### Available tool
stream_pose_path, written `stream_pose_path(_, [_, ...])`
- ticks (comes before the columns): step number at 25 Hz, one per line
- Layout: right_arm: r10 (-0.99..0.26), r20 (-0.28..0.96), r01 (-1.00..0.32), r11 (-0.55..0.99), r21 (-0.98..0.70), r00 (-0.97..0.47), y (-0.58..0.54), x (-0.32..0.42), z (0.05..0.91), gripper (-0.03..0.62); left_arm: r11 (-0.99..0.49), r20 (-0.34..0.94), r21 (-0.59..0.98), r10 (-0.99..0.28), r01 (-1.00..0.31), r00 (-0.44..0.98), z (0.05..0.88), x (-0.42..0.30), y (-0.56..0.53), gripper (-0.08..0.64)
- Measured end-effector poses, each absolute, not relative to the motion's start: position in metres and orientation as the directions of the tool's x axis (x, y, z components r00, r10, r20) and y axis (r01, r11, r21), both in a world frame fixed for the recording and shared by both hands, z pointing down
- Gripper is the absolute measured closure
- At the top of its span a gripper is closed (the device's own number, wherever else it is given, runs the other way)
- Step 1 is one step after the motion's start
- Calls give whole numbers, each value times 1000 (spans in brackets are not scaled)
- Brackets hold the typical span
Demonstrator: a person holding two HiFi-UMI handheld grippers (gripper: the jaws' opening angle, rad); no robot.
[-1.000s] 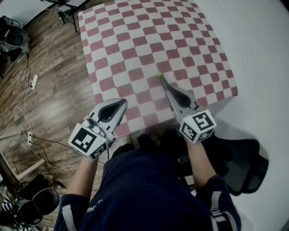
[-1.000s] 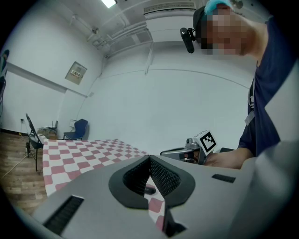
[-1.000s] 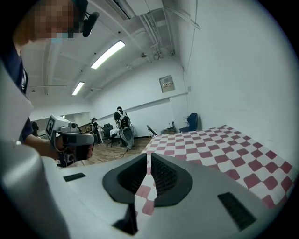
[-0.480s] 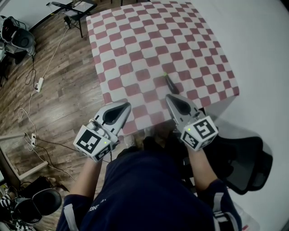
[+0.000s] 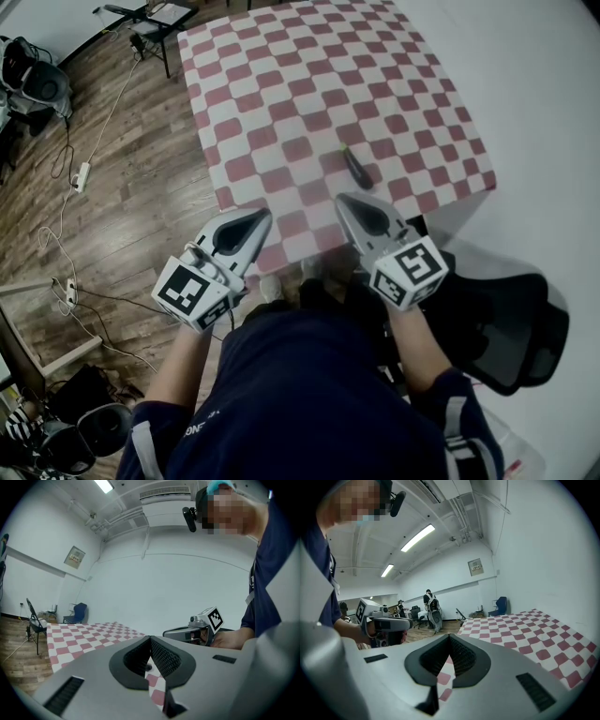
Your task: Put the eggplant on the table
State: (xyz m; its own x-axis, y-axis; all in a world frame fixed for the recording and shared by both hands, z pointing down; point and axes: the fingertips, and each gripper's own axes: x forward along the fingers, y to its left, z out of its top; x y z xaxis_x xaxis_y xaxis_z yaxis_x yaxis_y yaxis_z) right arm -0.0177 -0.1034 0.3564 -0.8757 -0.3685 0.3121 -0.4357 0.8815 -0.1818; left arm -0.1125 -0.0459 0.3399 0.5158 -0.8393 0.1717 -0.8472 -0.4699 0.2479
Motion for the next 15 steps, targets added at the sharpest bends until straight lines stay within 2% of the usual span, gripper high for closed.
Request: stream_pose_path(15, [-389,329,-455,877,-155,-861,-104,-15,357,577,-485,171,256,-829,-836,533,340,-109,-48,534])
